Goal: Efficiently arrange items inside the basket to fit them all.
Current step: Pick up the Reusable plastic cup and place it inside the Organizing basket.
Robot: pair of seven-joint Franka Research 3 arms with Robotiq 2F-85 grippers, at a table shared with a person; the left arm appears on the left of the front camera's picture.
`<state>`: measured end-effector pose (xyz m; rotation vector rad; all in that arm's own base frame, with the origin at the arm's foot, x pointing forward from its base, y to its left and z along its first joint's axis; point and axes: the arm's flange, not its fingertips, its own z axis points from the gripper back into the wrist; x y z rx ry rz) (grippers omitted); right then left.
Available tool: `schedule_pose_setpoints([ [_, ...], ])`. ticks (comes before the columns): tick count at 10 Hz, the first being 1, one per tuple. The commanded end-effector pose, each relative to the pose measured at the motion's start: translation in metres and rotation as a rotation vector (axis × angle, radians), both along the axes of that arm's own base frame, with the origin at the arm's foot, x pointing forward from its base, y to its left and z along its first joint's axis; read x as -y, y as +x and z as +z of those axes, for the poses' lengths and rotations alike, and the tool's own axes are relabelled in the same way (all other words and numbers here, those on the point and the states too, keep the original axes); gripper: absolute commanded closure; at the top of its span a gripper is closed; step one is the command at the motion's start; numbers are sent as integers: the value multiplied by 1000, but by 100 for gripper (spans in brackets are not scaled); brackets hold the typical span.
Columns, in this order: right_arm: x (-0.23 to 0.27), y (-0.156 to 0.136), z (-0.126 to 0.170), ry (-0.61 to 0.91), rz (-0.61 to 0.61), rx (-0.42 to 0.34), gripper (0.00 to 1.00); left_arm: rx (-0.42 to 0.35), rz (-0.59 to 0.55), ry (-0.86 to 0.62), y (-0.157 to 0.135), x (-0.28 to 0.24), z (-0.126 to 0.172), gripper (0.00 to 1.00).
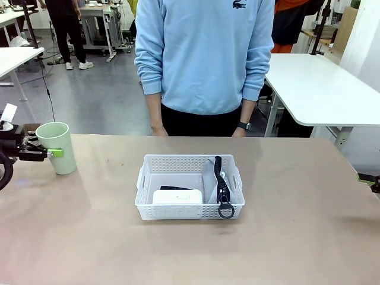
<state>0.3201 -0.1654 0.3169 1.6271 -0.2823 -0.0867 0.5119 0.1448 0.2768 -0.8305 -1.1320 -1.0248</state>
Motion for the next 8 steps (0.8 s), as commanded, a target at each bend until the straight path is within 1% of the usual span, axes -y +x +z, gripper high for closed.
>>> schedule_pose_setpoints([
  [1, -1, -2, 4, 7, 1, 7, 0, 18, 11, -31, -3, 0, 5, 0],
  [3, -1, -2, 4, 7, 1, 7, 0, 13, 16, -22, -2, 1, 4, 0],
  [4, -1, -2, 4, 7, 1, 7, 0, 38, 26, 0, -2, 2, 4, 33],
  [5, -1, -2, 4, 7, 1, 7, 0, 45, 17, 2, -4, 2, 5, 59],
  [6, -1, -2, 4, 7, 1, 7, 0, 48, 15, 2, -4, 1, 5, 91],
  [7, -1, -2, 4, 7, 1, 7, 0, 49, 14, -1, -5, 1, 5, 100],
  [8, -1, -2, 4, 7, 1, 7, 0, 53, 15, -1, -5, 0, 6, 100],
])
